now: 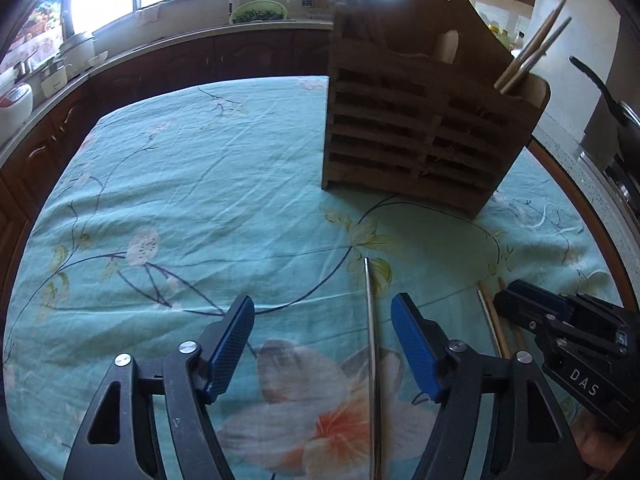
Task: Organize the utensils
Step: 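Grasp a steel chopstick with the left tool while the right grasps wooden chopsticks, then carry the steel chopstick with the left tool while the right carries wooden ones into the holder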
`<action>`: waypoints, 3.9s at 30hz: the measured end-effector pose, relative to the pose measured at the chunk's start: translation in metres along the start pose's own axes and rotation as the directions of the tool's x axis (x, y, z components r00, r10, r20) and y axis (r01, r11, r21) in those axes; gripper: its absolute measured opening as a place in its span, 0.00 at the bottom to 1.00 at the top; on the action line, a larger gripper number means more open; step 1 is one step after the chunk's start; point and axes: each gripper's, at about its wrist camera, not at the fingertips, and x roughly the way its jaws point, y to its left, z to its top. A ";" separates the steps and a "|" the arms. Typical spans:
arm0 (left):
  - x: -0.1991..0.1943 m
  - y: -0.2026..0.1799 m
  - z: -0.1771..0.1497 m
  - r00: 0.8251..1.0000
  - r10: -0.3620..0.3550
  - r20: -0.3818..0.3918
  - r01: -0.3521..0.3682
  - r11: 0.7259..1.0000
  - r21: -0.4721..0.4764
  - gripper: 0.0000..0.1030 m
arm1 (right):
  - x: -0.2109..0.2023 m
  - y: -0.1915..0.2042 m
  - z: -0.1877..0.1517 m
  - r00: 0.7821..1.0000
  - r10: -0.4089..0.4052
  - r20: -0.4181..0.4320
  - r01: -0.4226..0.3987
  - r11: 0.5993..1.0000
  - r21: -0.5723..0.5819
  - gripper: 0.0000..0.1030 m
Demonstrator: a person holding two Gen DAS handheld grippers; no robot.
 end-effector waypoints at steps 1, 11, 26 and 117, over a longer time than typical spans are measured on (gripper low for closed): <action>0.007 -0.004 -0.001 1.000 -0.006 -0.028 0.006 1.000 0.018 0.56 | -0.001 0.001 -0.001 1.000 -0.005 0.003 0.005 1.000 -0.009 0.19; 0.009 -0.011 -0.007 1.000 -0.009 -0.009 0.009 0.996 0.091 0.04 | -0.006 0.006 -0.007 1.000 -0.027 -0.003 0.027 0.999 -0.024 0.06; -0.114 0.038 -0.048 0.956 -0.239 0.172 0.258 0.961 -0.098 0.03 | -0.109 0.012 -0.019 0.975 0.129 0.183 -0.141 0.989 0.054 0.05; -0.048 0.003 0.094 0.830 -0.129 0.543 0.170 0.985 -0.027 0.03 | -0.125 -0.008 0.140 0.835 0.001 0.550 -0.058 0.995 0.086 0.05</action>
